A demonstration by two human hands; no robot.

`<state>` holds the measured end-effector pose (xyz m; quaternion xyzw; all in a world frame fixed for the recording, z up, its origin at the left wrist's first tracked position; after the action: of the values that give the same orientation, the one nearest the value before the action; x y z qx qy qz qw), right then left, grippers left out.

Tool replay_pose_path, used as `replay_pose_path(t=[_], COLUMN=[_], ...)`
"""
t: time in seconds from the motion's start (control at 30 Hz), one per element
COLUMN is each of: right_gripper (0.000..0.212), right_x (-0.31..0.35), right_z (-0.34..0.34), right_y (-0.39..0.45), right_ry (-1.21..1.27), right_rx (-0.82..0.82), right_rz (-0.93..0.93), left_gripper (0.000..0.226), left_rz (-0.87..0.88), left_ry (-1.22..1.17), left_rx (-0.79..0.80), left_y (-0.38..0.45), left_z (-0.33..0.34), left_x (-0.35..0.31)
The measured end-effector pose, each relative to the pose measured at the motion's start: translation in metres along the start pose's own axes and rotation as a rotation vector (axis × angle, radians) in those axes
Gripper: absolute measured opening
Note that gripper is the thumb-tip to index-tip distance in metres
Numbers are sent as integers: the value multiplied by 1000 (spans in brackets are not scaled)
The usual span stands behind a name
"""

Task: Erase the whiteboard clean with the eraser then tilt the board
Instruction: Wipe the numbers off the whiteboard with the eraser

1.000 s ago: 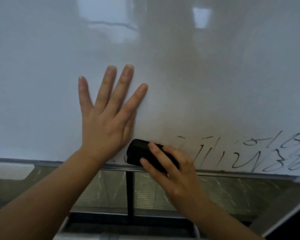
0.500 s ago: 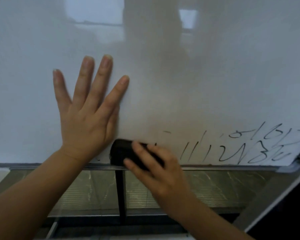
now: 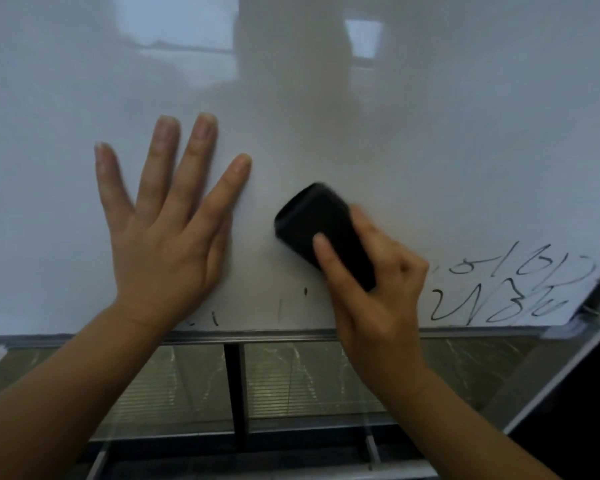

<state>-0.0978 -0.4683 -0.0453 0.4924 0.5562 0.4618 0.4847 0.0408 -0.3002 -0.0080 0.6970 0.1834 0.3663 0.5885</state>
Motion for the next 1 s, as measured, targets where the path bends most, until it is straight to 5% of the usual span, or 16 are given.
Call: replay_pose_path(t=[0.33,0.47,0.7,0.87,1.0], right_gripper=[40,55,33,50,43], right_x=[-46,-58,-28,-37,-29], right_z=[-42,-51,-52,-54,-58], right_y=[-34,-13,-32,-11,-26], right_ry=[-65,-107,-104,-167,-171], right_rx=[316,251,404,249,411], right_rz=[-411,-351,-532,-388,-575], left_gripper=[56,56,54,54,53], left_rz=[-2,-7,-7,-11,-18], left_ry=[7,7,10,14,23], left_rx=[-11,-19,-18,-6,-8], left_y=[-1,-2,-3,0,0], left_z=[-3,-7,-15,-13,-13], left_x=[-4,-3,-2,-3,-1])
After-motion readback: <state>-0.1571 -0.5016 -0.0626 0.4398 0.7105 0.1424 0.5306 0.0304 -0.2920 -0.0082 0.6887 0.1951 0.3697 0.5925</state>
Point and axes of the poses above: each hand's wrist, its own y-axis towards the middle knuckle, its own z-axis out of the palm, x = y × z, the point moved 1 cm from there along y, towards the middle knuckle, and after that the axes turned 10 degrees about -x, right-handed, at the moved point
